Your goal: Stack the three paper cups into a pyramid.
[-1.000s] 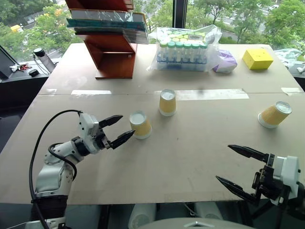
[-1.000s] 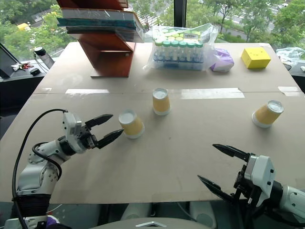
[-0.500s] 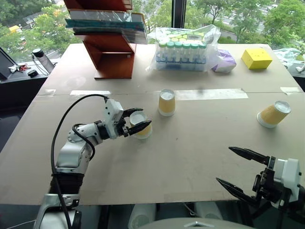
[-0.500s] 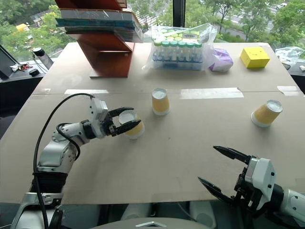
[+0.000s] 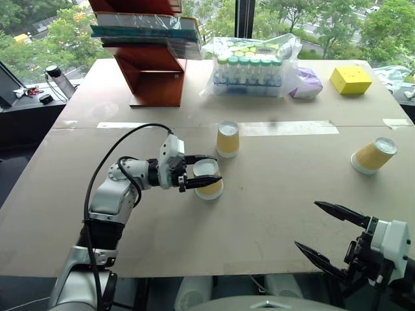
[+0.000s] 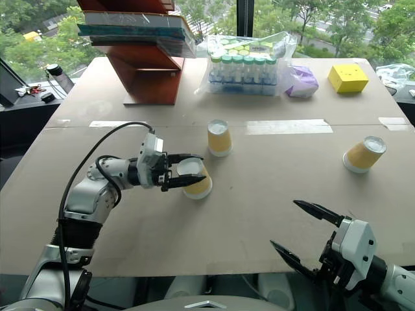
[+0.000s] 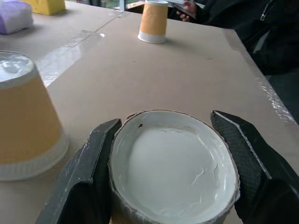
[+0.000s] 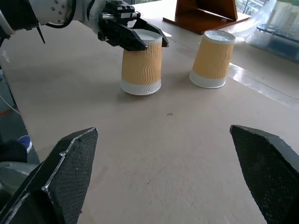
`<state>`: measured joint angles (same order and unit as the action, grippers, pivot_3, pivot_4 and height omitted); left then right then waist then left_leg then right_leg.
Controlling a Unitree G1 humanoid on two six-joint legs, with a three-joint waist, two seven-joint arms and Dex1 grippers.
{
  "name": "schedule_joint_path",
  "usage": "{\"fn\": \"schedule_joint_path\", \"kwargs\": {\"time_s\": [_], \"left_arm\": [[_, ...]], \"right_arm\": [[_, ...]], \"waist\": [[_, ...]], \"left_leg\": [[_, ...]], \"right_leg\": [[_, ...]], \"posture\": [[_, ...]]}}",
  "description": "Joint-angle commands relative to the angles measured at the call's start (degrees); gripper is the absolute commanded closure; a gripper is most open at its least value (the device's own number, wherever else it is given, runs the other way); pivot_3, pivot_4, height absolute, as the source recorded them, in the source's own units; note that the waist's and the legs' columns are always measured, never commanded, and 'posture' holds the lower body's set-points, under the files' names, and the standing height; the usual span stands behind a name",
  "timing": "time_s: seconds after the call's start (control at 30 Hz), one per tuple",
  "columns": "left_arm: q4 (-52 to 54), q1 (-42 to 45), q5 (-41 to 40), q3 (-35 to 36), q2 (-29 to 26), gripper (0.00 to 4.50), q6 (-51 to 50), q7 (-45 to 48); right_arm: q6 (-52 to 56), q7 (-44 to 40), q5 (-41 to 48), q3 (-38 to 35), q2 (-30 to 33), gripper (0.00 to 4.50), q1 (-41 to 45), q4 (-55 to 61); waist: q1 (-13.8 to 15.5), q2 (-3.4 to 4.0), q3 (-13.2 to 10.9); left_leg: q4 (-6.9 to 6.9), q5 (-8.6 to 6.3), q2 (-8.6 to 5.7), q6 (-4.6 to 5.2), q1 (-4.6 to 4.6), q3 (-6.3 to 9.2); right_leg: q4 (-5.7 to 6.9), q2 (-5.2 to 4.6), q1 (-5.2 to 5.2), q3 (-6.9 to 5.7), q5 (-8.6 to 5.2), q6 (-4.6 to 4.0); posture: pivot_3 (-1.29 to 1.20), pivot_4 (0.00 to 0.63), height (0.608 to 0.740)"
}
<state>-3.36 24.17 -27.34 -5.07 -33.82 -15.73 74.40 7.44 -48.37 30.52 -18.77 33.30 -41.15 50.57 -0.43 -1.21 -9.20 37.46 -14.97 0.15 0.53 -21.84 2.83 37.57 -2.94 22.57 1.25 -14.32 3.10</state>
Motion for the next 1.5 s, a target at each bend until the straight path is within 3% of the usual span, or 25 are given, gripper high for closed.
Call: {"fn": "schedule_joint_path", "kwargs": {"time_s": [0.03,0.3,0.6,0.63,0.7,0.73,0.87,1.07,1.27,1.43,1.5], "left_arm": [[1.0,2.6,0.4,-1.4,1.7,2.03,0.4,0.6],[-3.4,6.4,4.8,-4.6,6.0,2.03,3.1,-0.3],[-5.6,7.0,7.8,-6.3,6.8,2.03,5.3,0.4],[-5.7,7.0,8.0,-6.4,6.8,0.99,5.5,0.5],[-5.8,7.0,8.0,-6.2,6.9,0.28,5.4,0.3],[-4.9,6.7,7.4,-5.7,6.7,0.09,4.6,0.3],[-0.7,4.6,3.3,-2.6,4.9,0.09,0.7,0.5],[7.6,-0.6,-3.8,3.8,1.0,0.09,-4.7,0.0],[14.7,-6.6,-9.4,12.4,-1.7,0.09,-11.0,-7.6],[15.0,-8.7,-10.5,16.4,-0.7,0.09,-12.3,-14.1],[15.2,-10.4,-11.5,18.1,-1.2,0.09,-12.8,-14.8]], "right_arm": [[-0.8,0.7,0.0,0.1,-0.5,0.00,-0.8,2.2],[-0.9,2.4,-1.1,0.6,-1.4,0.00,-2.1,3.6],[-0.8,3.9,-1.7,0.9,-2.0,0.00,-3.3,5.2],[-0.8,4.1,-1.7,0.9,-2.0,0.00,-3.3,5.4],[-0.4,4.5,-1.6,0.9,-1.9,0.00,-3.0,5.6],[0.0,5.0,-1.4,0.9,-1.8,0.00,-2.6,5.8],[1.6,7.3,-0.2,0.9,-2.0,0.00,0.0,5.6],[6.1,13.8,0.5,2.1,-2.6,0.00,8.8,3.4],[16.7,18.5,3.4,3.3,1.0,0.00,21.1,-1.2],[22.5,18.1,3.9,7.9,2.7,0.00,33.8,-9.5],[23.5,17.2,1.2,13.0,2.6,0.00,42.8,-15.0]], "waist": [[-0.1,0.00,0.0],[-0.2,0.00,0.0],[-0.1,0.00,0.0],[-0.1,0.00,0.0],[-0.1,0.00,0.0],[-0.1,0.00,0.0],[-0.4,0.00,0.0],[-0.3,0.01,0.0],[-0.5,0.02,0.0],[-0.1,0.03,-0.1],[-0.3,0.03,-0.1]], "left_leg": [[0.00,0.00,0.00,0.00,0.00,0.00],[0.00,0.00,-0.04,0.00,0.00,0.00],[0.02,0.00,-0.03,0.00,0.00,0.02],[0.02,0.00,-0.04,0.00,0.00,0.01],[0.02,0.00,-0.04,0.00,0.00,0.02],[0.02,0.00,-0.04,0.00,-0.01,0.02],[0.02,0.00,-0.01,0.00,0.00,0.02],[0.01,0.00,0.09,0.00,0.01,0.04],[0.02,0.00,0.09,0.00,0.02,-0.01],[0.02,0.00,0.07,0.00,0.01,0.05],[0.02,0.00,0.03,0.00,0.01,0.03]], "right_leg": [[0.00,0.01,0.00,0.00,0.00,0.00],[0.01,0.06,0.00,0.01,0.00,0.00],[0.01,0.05,0.00,0.01,0.00,0.00],[0.01,0.06,0.00,0.01,0.00,0.00],[0.02,0.06,0.00,0.01,0.00,0.00],[0.01,0.06,0.00,0.01,0.00,0.00],[0.01,0.06,0.01,0.02,0.00,0.00],[0.05,0.06,0.02,0.02,-0.01,-0.01],[0.03,0.03,0.03,0.08,0.00,-0.01],[0.06,0.04,0.02,0.01,0.00,-0.02],[0.05,0.04,0.03,0.03,0.01,-0.02]], "posture": [[0.00,0.150,0.740],[0.00,0.150,0.740],[0.00,0.150,0.740],[0.00,0.150,0.740],[0.00,0.150,0.740],[0.00,0.150,0.740],[0.00,0.150,0.740],[0.00,0.150,0.740],[0.00,0.150,0.740],[0.00,0.150,0.740],[0.00,0.150,0.740]]}}
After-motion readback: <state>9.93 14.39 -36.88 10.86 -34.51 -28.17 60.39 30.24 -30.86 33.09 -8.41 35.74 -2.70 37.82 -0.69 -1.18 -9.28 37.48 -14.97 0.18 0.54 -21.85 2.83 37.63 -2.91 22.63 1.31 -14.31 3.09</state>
